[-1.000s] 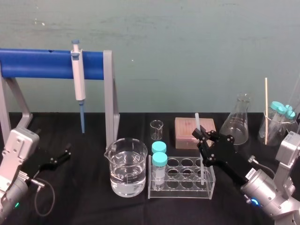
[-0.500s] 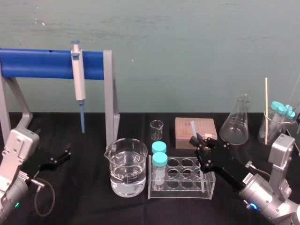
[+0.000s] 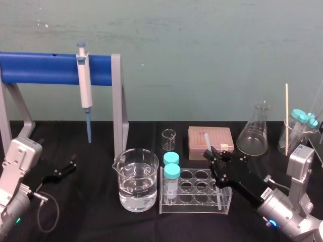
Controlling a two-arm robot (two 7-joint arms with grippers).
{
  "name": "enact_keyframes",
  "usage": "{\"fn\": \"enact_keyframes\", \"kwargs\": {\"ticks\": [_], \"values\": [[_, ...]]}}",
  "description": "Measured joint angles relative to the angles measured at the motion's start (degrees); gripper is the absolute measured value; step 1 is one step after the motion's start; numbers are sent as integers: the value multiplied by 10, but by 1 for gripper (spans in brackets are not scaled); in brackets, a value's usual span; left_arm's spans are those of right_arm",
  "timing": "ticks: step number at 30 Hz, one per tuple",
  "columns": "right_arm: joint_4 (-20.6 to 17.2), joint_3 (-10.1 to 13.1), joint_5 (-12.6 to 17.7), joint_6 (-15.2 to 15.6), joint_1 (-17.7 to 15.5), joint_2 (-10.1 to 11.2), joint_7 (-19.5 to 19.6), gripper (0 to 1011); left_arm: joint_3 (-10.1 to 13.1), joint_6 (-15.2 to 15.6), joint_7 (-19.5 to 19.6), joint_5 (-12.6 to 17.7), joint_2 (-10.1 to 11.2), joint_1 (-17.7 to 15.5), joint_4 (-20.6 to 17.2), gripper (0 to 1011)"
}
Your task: Pick up the stirring rod with one hand, then place it down.
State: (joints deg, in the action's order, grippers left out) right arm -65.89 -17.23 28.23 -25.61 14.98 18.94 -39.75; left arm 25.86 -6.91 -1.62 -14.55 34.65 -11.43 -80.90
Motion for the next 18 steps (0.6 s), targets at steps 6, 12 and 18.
{"fn": "enact_keyframes", "kwargs": {"ticks": [6, 12, 18], "values": [[0, 0, 0, -1, 0, 0, 0, 66, 0, 0, 0, 0, 0, 0, 0, 1000], [0, 1, 1, -1, 0, -1, 0, 145, 0, 0, 0, 0, 0, 0, 0, 1000], [0, 1, 1, -2, 0, -1, 0, 338, 0, 0, 0, 0, 0, 0, 0, 1000]]}}
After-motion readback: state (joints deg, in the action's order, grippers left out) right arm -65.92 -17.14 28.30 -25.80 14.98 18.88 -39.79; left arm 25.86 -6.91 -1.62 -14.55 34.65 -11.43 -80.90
